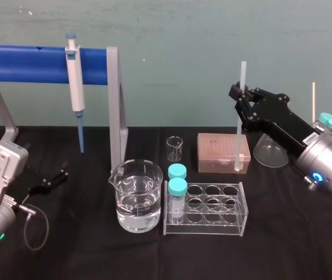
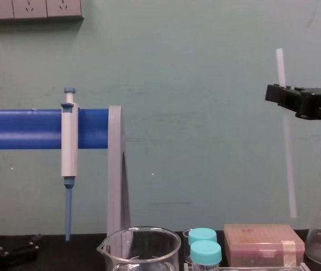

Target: Pick up the stirring rod with one hand, then place it down.

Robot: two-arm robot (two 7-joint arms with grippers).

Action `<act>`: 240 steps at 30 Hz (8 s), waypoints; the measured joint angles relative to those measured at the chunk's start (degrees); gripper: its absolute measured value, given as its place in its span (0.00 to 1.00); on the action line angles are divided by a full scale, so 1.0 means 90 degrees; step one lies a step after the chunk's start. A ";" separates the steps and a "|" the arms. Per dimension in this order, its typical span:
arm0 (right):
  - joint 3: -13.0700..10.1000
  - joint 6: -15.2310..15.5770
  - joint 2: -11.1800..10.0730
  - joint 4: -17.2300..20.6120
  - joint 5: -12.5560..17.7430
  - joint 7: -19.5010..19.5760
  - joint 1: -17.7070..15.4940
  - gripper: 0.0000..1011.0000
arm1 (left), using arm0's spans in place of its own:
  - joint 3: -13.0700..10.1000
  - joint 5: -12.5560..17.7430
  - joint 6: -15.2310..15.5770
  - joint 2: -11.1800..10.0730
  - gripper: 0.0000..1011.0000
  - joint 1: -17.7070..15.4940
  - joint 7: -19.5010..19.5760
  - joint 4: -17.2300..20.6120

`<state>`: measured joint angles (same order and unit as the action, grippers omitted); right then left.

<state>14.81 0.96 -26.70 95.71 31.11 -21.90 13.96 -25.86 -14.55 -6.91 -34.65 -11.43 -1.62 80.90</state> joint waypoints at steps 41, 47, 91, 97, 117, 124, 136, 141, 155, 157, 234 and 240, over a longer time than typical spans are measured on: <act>-0.0012 -0.0048 0.0001 -0.0085 0.0062 -0.0080 -0.0009 0.07 | 0.0000 0.0000 0.0000 0.0000 0.99 0.0000 0.0000 0.0000; -0.0005 -0.0128 0.0018 -0.0123 0.0057 -0.0102 -0.0015 0.07 | 0.0000 0.0000 0.0000 0.0000 0.99 0.0000 0.0000 0.0000; 0.0088 -0.0172 -0.0096 -0.0305 0.0110 -0.0360 0.0017 0.07 | 0.0000 0.0000 0.0000 0.0000 0.99 0.0000 0.0000 0.0000; 0.0102 -0.0183 -0.0106 -0.0349 0.0119 -0.0378 0.0041 0.07 | 0.0000 0.0000 0.0000 0.0000 0.99 0.0000 0.0000 0.0000; 0.0265 -0.0557 -0.0038 -0.1202 0.0691 -0.1344 0.0335 0.07 | 0.0000 0.0000 0.0000 0.0000 0.99 0.0000 0.0000 0.0000; 0.0448 -0.0782 0.0053 -0.1744 0.0924 -0.1760 0.0556 0.07 | 0.0000 0.0000 0.0000 0.0000 0.99 0.0000 0.0000 0.0000; 0.0759 -0.1161 0.0295 -0.2472 0.0947 -0.2079 0.0959 0.07 | 0.0000 0.0000 0.0000 0.0000 0.99 0.0000 0.0000 0.0000; 0.0883 -0.1242 0.0348 -0.2680 0.0766 -0.2072 0.1056 0.07 | 0.0000 0.0000 0.0000 0.0000 0.99 0.0000 0.0000 0.0000; 0.1051 -0.1403 0.0528 -0.3076 0.0370 -0.1960 0.1130 0.07 | 0.0000 0.0000 0.0000 0.0000 0.99 0.0000 0.0000 0.0000; 0.1052 -0.1419 0.0551 -0.3116 0.0325 -0.1926 0.1112 0.07 | 0.0000 0.0000 0.0000 0.0000 0.99 0.0000 0.0000 0.0000; 0.0176 -0.1129 0.0443 -0.1877 -0.0085 -0.0301 0.0043 0.99 | 0.0000 0.0000 0.0000 0.0000 0.99 0.0000 0.0000 0.0000; -0.0224 -0.0873 0.0428 -0.1424 -0.0219 0.0499 -0.0531 0.99 | 0.0000 0.0000 0.0000 0.0000 0.99 0.0000 0.0000 0.0000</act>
<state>12.80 -6.90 -22.85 82.89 29.14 -17.41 9.18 -25.86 -14.55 -6.91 -34.65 -11.43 -1.62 80.90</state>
